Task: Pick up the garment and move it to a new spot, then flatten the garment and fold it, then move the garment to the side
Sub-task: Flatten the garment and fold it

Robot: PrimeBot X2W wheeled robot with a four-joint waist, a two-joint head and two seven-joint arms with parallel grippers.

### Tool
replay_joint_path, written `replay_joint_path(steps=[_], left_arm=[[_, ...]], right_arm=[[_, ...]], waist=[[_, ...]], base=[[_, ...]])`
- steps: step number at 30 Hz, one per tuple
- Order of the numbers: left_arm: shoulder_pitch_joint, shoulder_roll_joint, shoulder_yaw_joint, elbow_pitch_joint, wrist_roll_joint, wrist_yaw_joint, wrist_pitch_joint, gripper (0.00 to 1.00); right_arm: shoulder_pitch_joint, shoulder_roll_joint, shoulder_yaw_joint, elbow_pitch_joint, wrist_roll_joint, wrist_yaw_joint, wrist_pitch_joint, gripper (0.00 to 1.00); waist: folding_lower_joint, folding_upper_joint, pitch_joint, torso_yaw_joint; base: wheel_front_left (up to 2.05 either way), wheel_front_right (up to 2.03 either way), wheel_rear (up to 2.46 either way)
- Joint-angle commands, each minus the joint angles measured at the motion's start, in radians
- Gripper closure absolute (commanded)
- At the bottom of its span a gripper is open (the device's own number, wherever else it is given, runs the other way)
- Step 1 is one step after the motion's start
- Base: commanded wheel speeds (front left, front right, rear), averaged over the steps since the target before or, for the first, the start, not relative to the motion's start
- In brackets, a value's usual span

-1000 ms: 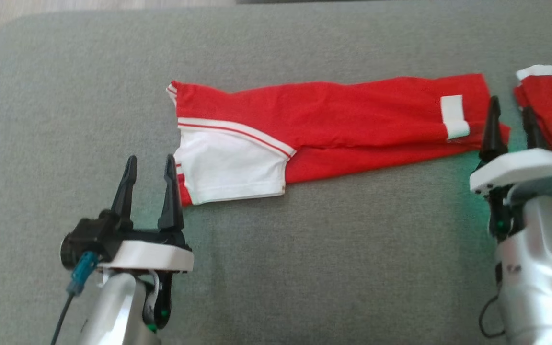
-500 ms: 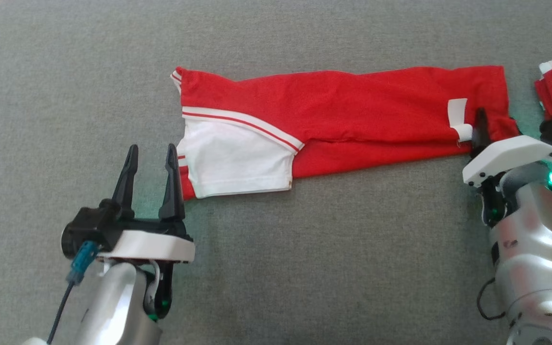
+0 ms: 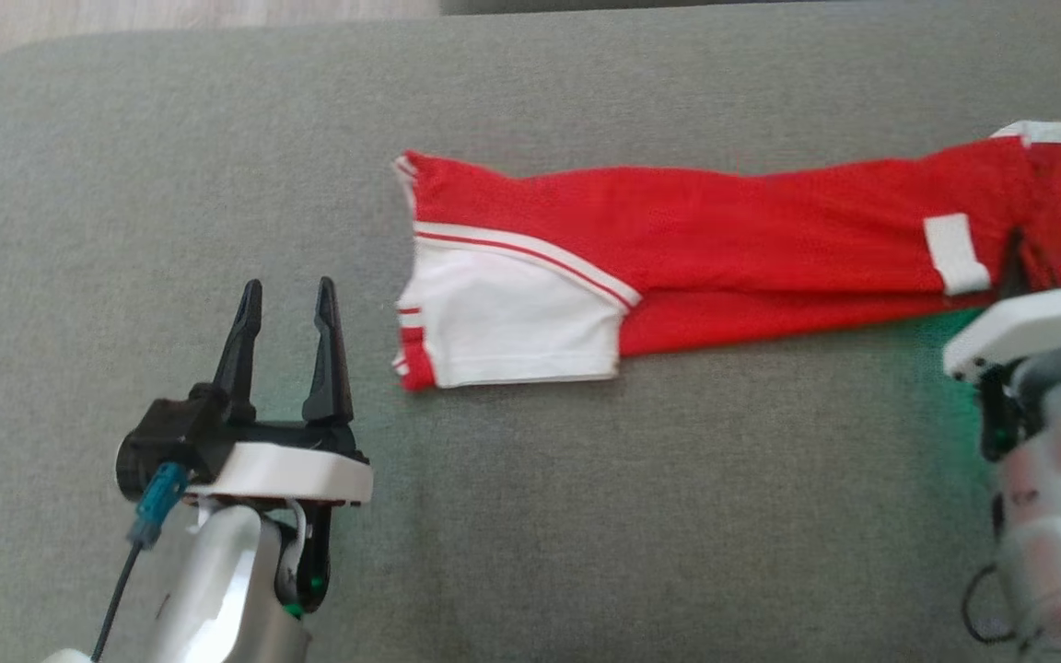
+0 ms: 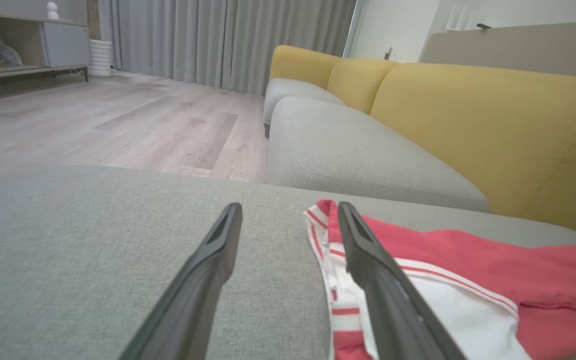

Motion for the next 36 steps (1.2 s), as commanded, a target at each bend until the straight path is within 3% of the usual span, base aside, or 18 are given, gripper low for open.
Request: replay_joint_path(steps=[1,7,17,21,26,36], left_arm=[[-0.018,0.007,0.035,-0.03,0.008,0.0,-0.008,0.0],[-0.018,0.007,0.032,-0.036,0.003,-0.001,-0.008,0.0],[-0.001,0.007,0.01,-0.042,-0.006,0.006,-0.008,0.0],[-0.01,0.007,0.014,-0.043,0.001,0.007,-0.008,0.0],[-0.018,0.007,0.007,-0.049,0.001,0.005,-0.008,0.0],[-0.019,0.007,-0.006,-0.054,0.001,0.004,-0.008,0.0]], right_arm=[[0.003,-0.013,0.012,-0.038,-0.007,-0.001,-0.015,1.0],[0.046,-0.007,-0.002,-0.131,0.024,-0.001,-0.009,1.0],[0.095,0.052,0.162,-0.315,0.125,-0.001,0.018,1.0],[0.113,0.064,0.256,-0.372,0.177,-0.001,0.04,1.0],[0.11,0.065,0.474,-0.383,0.325,-0.001,0.048,1.0],[0.047,0.066,0.763,-0.283,0.499,-0.001,0.002,1.0]], waist=[[0.0002,-0.0001,-0.011,-0.011],[0.0002,-0.0001,-0.045,-0.023],[0.0002,-0.0001,-0.101,0.009],[0.0002,-0.0001,-0.122,0.043],[0.0002,-0.0001,-0.136,0.09],[0.0002,-0.0001,-0.116,0.163]], base=[[0.0,0.0,0.0],[0.0,0.0,0.0],[0.0,0.0,0.0],[0.0,0.0,0.0],[0.0,0.0,0.0],[0.0,0.0,0.0]])
